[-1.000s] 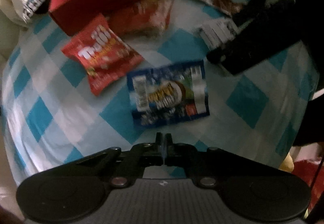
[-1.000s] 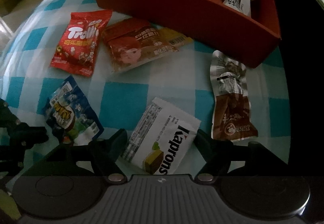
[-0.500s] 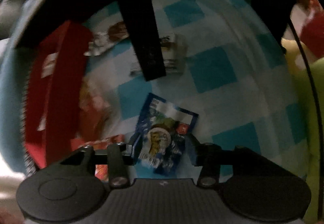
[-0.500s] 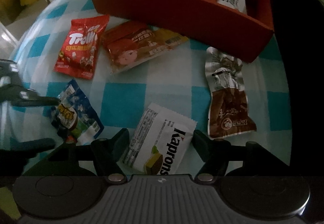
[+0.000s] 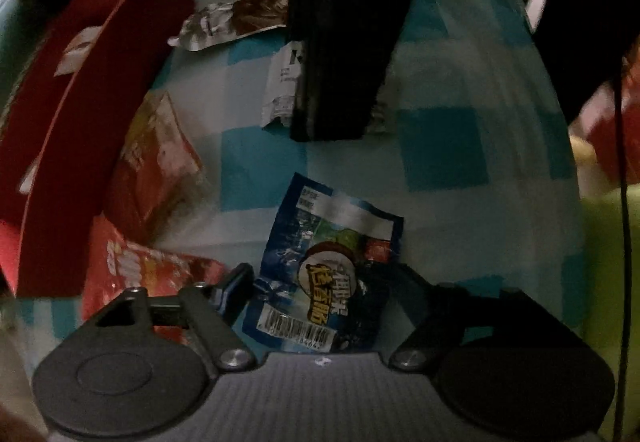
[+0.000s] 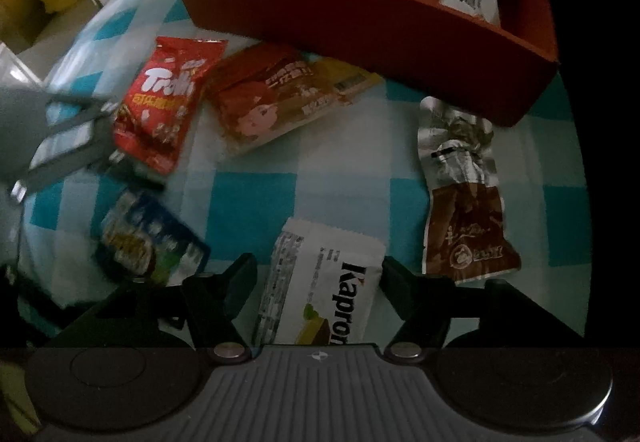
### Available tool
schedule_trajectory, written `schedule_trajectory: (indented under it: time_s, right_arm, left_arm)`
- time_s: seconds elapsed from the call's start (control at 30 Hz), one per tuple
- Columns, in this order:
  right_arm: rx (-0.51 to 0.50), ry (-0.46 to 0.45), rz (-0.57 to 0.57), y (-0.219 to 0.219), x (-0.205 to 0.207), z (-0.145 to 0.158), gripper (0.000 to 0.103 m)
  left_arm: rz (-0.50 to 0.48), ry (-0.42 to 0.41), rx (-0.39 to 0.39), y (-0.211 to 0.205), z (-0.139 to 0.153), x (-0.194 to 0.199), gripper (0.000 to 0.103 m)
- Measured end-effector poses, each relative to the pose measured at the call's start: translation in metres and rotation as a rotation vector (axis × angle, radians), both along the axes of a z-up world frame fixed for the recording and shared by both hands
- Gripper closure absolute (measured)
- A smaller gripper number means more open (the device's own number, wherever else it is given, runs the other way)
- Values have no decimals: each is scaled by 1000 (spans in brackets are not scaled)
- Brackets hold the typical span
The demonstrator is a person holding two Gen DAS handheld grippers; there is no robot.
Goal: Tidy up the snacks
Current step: 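Grasp the blue coconut-candy bag with the left tool while the right tool grasps the Kaprons wafer, then carry the blue bag and Kaprons wafer over the red box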
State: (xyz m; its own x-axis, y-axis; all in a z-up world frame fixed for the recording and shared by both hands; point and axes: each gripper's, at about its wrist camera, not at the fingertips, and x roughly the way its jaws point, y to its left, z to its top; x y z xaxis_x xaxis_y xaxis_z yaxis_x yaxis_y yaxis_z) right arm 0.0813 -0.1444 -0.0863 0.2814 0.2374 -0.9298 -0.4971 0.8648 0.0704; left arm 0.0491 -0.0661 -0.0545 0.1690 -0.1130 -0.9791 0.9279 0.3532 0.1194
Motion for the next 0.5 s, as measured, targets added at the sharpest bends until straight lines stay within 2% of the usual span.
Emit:
schedule_trajectory:
  time_s: [0.1,0.23,0.33,0.5]
  right_arm:
    - [-3,-7,-1,0,-1,0,35]
    - [-2,-21,-8,-2,-3,1,36]
    - [0,-49,-26,-5,-4,7,36]
    - [64,-105,-69,-14,-6,30,36]
  left_arm:
    - [186,-3,-23,1,2,2,35]
    - [353,-43,-66,11,12,4,35]
    - [439,-61,-120,20,28,2,35]
    - [516,-99,-207,27,50,9,35]
